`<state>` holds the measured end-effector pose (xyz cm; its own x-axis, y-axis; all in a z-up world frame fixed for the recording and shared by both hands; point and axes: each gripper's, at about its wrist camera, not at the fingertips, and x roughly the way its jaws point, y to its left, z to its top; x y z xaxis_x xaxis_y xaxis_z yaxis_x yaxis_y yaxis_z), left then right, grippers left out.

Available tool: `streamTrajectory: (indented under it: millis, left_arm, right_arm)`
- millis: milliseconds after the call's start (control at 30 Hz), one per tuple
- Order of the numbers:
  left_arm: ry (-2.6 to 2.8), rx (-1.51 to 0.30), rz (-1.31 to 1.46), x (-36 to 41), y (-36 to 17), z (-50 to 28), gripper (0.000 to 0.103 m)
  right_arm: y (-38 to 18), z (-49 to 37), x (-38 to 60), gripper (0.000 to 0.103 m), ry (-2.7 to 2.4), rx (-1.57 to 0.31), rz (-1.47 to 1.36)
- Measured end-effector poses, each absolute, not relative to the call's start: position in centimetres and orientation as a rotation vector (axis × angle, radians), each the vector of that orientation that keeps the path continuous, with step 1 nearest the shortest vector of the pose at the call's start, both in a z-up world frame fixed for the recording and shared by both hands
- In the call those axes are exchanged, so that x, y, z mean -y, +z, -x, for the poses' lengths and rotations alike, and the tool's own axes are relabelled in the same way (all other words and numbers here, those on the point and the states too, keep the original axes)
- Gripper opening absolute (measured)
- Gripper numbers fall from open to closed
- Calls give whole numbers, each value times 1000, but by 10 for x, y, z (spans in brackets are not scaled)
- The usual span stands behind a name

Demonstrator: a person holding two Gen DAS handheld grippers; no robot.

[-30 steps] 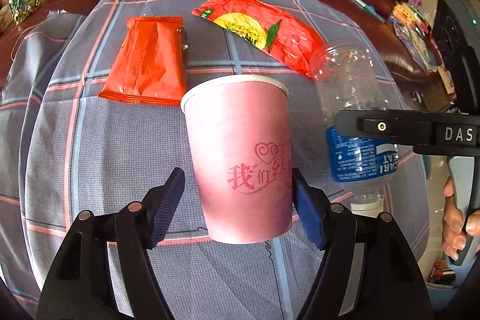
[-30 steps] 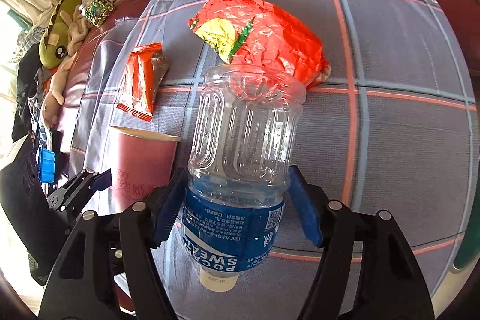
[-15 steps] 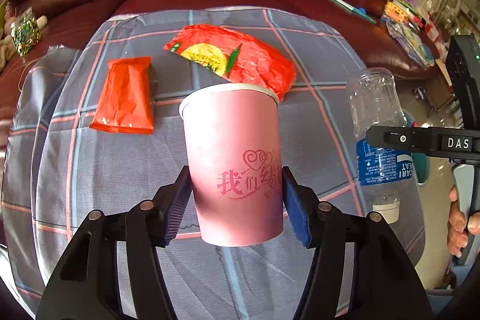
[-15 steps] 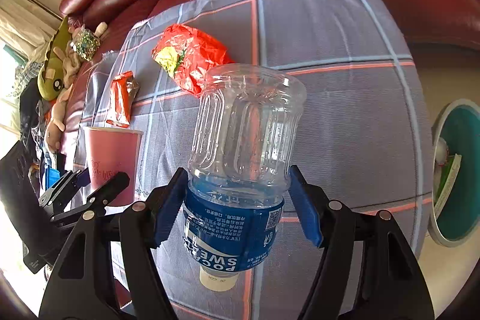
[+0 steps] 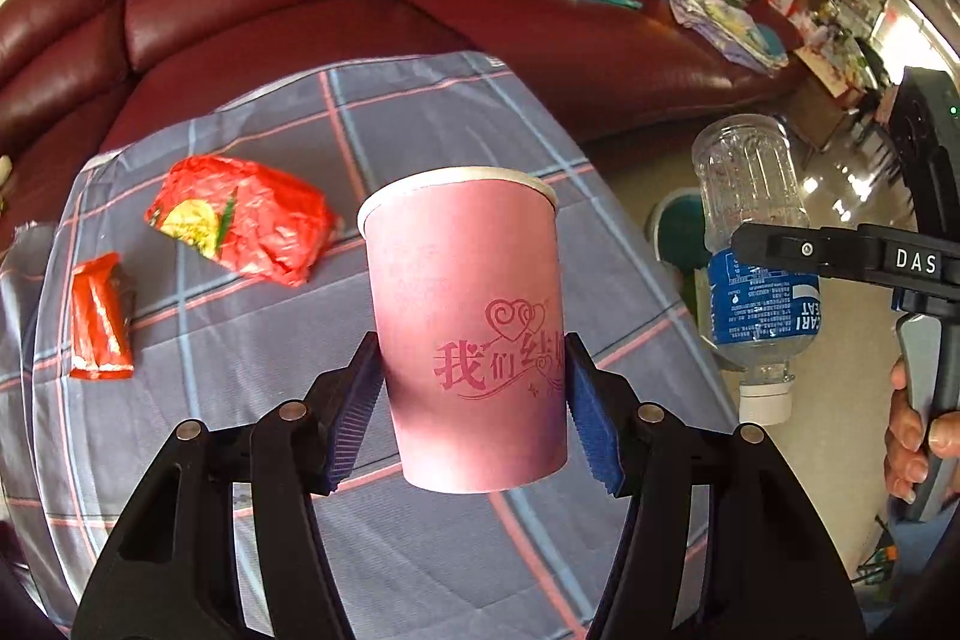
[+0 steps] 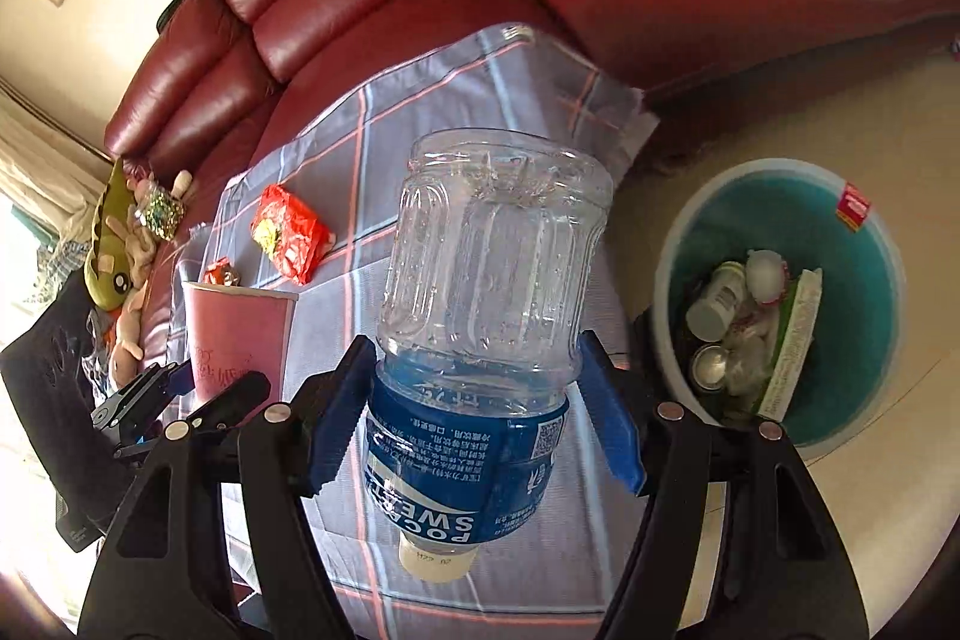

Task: Collect trash
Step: 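Pull the bottle out of the cup and carry both toward the teal bin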

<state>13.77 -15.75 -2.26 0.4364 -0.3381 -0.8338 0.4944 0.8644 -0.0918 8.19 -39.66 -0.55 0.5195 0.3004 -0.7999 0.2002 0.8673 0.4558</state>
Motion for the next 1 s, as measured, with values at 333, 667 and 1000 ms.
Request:
streamTrajectory:
  millis: [333, 667, 1000]
  left_arm:
    - [-652, -1003, -278, 259, -23, -129, 61]
    - [-742, -997, -292, 330, -26, -127, 61]
    - [-801, -1031, -303, 382, -48, -132, 61]
  right_arm:
    - [-11, -38, 496, 65, -87, -963, -668]
    - [-14, -17, 552, 65, -207, -937, -683]
    - [-32, -23, 573, 65, -242, -975, -681]
